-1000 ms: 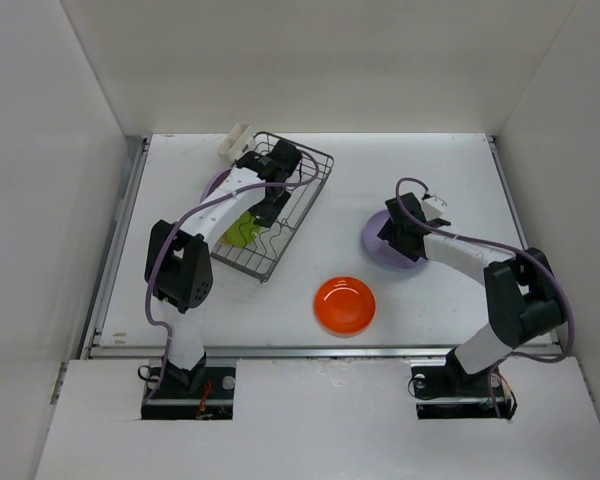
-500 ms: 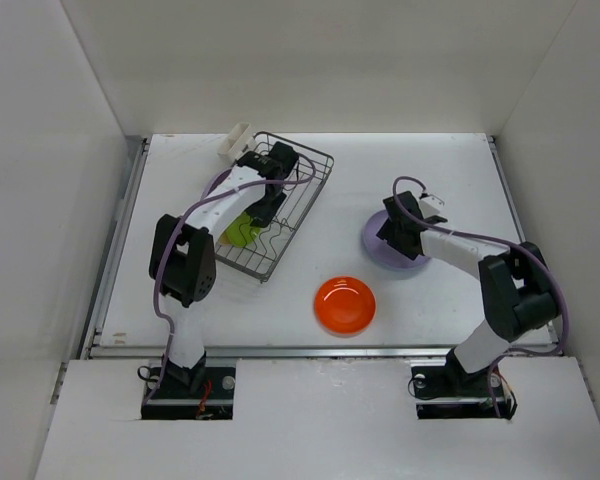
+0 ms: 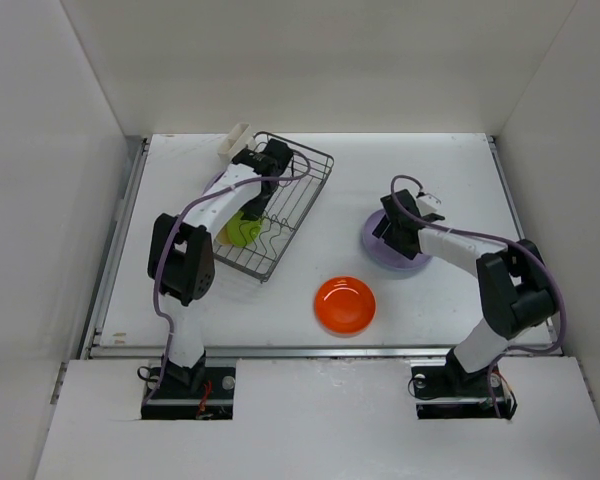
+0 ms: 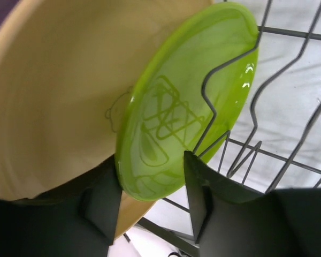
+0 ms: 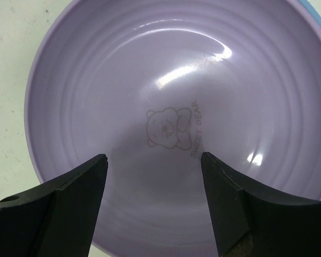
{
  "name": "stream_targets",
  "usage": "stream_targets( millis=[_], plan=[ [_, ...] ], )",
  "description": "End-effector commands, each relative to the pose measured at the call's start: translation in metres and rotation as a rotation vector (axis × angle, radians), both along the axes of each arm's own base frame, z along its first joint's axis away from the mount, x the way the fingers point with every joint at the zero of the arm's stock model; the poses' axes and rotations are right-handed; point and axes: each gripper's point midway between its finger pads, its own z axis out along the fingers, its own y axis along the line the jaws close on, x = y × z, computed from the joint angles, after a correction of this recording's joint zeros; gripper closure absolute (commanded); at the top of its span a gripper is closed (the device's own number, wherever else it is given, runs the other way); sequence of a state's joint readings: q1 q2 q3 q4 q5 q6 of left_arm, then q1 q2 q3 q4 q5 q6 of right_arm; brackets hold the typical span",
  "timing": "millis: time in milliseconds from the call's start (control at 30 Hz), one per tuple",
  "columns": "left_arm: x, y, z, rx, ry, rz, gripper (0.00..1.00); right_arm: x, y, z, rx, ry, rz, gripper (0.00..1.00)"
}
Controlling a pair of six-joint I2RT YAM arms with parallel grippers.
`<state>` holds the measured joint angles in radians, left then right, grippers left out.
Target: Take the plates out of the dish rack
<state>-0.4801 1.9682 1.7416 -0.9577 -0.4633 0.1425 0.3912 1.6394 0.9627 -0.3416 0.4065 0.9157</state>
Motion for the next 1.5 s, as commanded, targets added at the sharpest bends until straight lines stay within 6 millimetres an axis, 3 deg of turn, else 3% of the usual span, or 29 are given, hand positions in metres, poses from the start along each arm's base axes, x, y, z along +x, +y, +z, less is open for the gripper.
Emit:
stream_targets(
  millis=[0, 67, 167, 267, 400, 700, 1233, 1467],
  plan=[
    [-0.006, -0.008, -0.003, -0.051, 0.027, -0.001, 0.63, -0.001, 0.01, 0.018, -0.009, -0.02, 0.011, 0.23],
    [-0.005, -0.01, 0.003, -0.063, 0.008, 0.006, 0.75, -0.005, 0.008, 0.024, -0.048, -0.028, 0.008, 0.22],
    [-0.004, -0.007, 0.01, -0.055, -0.011, 0.019, 0.86, -0.008, 0.012, 0.028, -0.055, -0.031, 0.023, 0.22],
    [-0.005, -0.005, 0.03, -0.066, -0.049, 0.02, 0.96, -0.008, 0.012, 0.029, -0.071, -0.039, 0.021, 0.22],
    [-0.009, -0.003, 0.045, -0.075, -0.067, 0.02, 0.97, -0.01, 0.022, 0.037, -0.11, -0.06, 0.043, 0.22],
    [-0.012, -0.005, 0.061, -0.091, -0.095, 0.01, 0.98, -0.017, 0.024, 0.003, -0.178, 0.046, 0.056, 0.22],
    [-0.023, -0.006, 0.098, -0.145, -0.165, -0.005, 0.99, -0.022, 0.025, -0.003, -0.158, 0.073, 0.044, 0.24],
    [-0.039, -0.029, 0.122, -0.252, -0.196, -0.079, 1.0, -0.028, 0.011, 0.038, -0.187, -0.023, -0.021, 0.24]
  ],
)
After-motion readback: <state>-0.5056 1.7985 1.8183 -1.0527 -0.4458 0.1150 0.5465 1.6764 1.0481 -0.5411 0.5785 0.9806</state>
